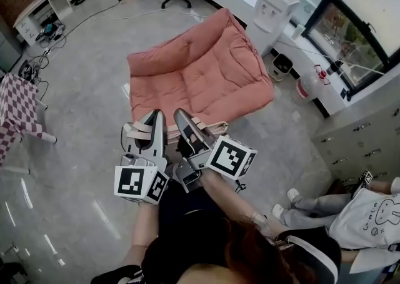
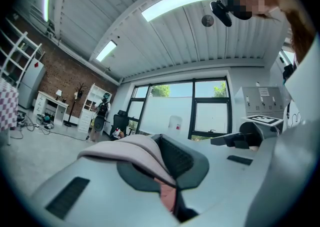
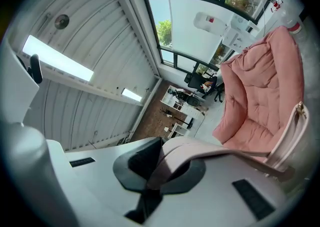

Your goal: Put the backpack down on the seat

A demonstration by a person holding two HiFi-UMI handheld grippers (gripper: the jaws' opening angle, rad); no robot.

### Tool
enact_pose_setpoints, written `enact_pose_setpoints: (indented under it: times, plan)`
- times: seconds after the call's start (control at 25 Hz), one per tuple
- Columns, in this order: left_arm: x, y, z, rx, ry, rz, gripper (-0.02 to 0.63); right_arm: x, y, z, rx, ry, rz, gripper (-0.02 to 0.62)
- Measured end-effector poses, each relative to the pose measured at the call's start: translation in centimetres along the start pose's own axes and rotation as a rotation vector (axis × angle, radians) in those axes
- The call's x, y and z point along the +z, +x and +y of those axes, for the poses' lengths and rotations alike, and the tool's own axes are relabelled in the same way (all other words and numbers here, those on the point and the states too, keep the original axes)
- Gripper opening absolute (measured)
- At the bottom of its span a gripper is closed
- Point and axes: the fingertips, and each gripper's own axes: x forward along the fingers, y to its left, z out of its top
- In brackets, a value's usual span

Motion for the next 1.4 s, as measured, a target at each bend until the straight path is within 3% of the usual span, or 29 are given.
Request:
enact_pose_setpoints:
  times: [0.4, 0.64, 1.4]
  plan:
    - [1.7, 4.0, 0.6, -0.011, 0.041, 0.046, 0.018, 2.9, 2.2, 0.0, 0.022, 0.055, 0.001, 0.034]
    - [1.3, 7.4, 2.3, -0.032, 0.026, 0.054, 0.018, 4.6, 4.7, -1.8, -0.009, 0.057, -0.007, 0.034]
    - [4.9, 20.8, 15.3, -0.067, -0.042, 0.043, 0.018, 10.9, 22.4, -3.2, 0.034, 0.067, -0.005, 0.034]
